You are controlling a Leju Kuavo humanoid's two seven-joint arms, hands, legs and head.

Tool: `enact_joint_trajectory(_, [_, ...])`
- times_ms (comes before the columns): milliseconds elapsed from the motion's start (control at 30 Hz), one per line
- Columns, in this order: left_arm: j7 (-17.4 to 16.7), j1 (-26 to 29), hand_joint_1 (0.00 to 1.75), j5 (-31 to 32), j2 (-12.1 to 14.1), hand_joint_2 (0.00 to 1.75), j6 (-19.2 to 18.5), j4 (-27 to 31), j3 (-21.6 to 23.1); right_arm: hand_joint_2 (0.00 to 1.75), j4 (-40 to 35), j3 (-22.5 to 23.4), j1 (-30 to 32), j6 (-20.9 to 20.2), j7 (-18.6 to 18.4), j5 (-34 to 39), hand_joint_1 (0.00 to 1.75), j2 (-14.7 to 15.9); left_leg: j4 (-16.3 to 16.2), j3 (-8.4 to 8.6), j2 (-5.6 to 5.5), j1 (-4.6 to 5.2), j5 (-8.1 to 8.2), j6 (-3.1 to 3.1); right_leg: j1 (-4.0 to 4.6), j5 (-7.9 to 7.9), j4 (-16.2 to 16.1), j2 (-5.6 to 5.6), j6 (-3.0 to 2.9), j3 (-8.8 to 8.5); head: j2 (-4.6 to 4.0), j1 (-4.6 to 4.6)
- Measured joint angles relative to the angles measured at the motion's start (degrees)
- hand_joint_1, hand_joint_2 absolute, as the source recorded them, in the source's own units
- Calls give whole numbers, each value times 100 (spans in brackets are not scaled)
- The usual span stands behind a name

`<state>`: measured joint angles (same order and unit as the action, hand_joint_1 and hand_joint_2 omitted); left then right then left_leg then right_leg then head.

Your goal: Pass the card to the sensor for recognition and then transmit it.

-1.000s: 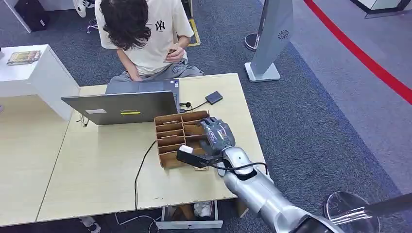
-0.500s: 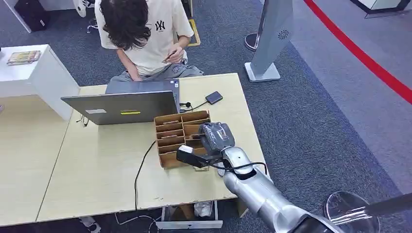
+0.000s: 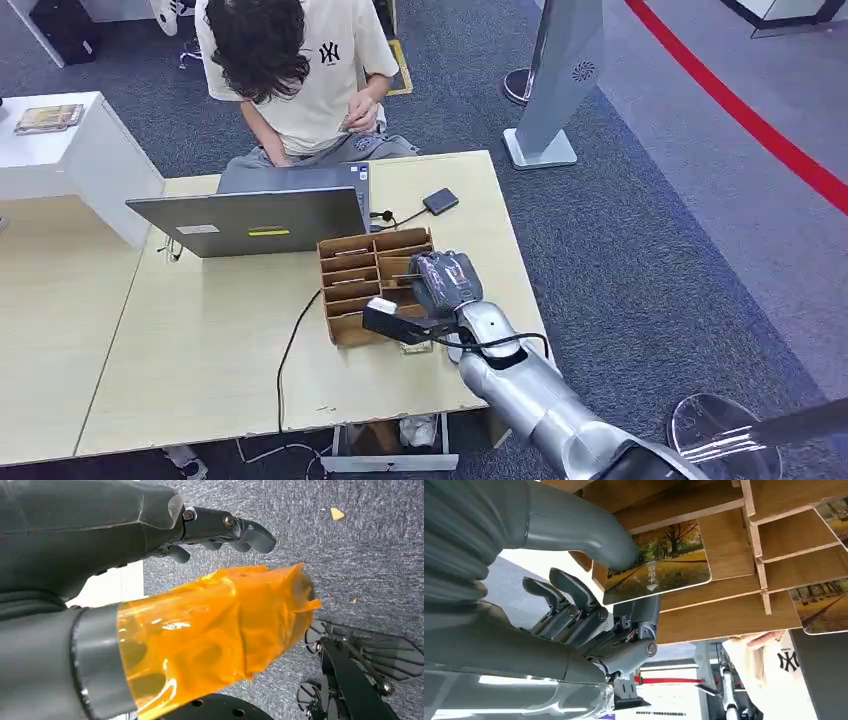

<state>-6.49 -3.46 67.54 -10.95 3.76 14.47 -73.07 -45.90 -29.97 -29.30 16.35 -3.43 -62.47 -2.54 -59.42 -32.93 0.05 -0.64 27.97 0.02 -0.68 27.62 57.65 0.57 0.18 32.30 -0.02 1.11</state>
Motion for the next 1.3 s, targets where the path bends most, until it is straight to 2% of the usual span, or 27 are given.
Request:
enact_joint_trajectory(333, [0,3,0,-74,-15,0,4,0,-4,175,-117,13,17,52,103,163,175,-2,0,0,0,0,0,0,0,0,0,0,0,0,0,0])
enact_joint_trajectory(433, [0,4,0,-131,-48,0,31,4,-48,175,-545,50,129,129,157,383,175,-2,0,0,0,0,0,0,0,0,0,0,0,1,0,0])
enact_joint_trajectory(633, [0,17,0,-243,-122,0,87,15,-116,175,-2020,195,599,282,234,750,175,0,0,0,1,0,3,-1,0,2,-1,-3,0,4,0,-2])
enact_joint_trajectory(867, [46,29,0,-328,-192,0,171,39,-225,175,-3504,391,1238,658,572,1223,175,28,0,-1,1,0,3,-1,0,2,-1,-3,1,5,0,0])
enact_joint_trajectory(1033, [59,39,0,-372,-229,0,199,59,-247,175,-4163,505,1607,782,732,1484,175,70,0,-1,2,0,3,-1,0,1,-1,-3,1,4,0,0])
enact_joint_trajectory(1300, [72,36,0,-389,-240,0,230,61,-278,175,-4566,603,1838,780,887,1849,175,107,0,0,1,0,3,-1,0,2,-1,-3,1,4,0,0])
